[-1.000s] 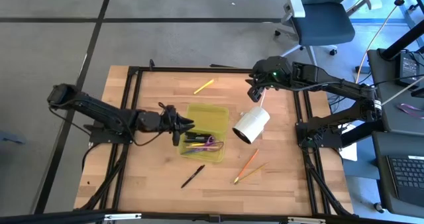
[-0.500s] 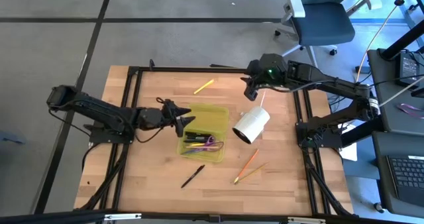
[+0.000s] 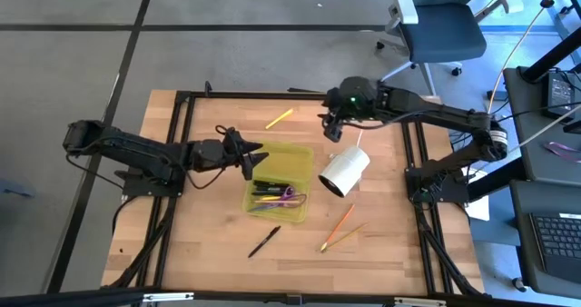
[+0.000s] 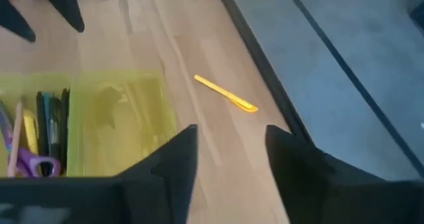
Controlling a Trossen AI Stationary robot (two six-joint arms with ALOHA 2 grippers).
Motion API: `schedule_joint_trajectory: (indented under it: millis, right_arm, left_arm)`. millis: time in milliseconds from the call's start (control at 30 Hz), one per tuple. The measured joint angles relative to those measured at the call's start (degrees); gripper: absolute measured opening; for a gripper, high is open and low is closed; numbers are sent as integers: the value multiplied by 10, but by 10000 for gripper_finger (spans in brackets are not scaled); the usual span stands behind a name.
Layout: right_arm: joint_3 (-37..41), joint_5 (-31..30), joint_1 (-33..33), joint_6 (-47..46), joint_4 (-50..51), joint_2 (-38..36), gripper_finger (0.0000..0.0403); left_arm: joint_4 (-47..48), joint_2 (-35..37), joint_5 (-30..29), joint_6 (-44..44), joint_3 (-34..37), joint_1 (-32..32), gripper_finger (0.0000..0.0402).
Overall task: Pick & place school supplies into a supply box
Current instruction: Put the yellow pen into the yellow supply box
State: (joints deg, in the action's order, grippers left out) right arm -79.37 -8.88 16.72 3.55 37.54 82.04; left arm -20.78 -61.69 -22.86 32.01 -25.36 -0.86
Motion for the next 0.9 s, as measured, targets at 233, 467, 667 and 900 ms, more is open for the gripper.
schedule_joint_trajectory:
  millis: [233, 467, 667, 900]
  right_arm:
    - [0, -63, 4, 0, -52, 43, 264]
    - [-40, 45, 58, 73, -58, 91, 275]
    - [-126, 152, 122, 188, -43, 182, 275]
    - [-251, 167, 150, 314, 29, 311, 275]
  left_arm:
    - [0, 0, 1, -32, 0, 30, 212]
    - [0, 0, 15, -30, 0, 74, 212]
    - [0, 0, 16, -9, 0, 110, 212]
    - [0, 0, 14, 1, 0, 131, 212]
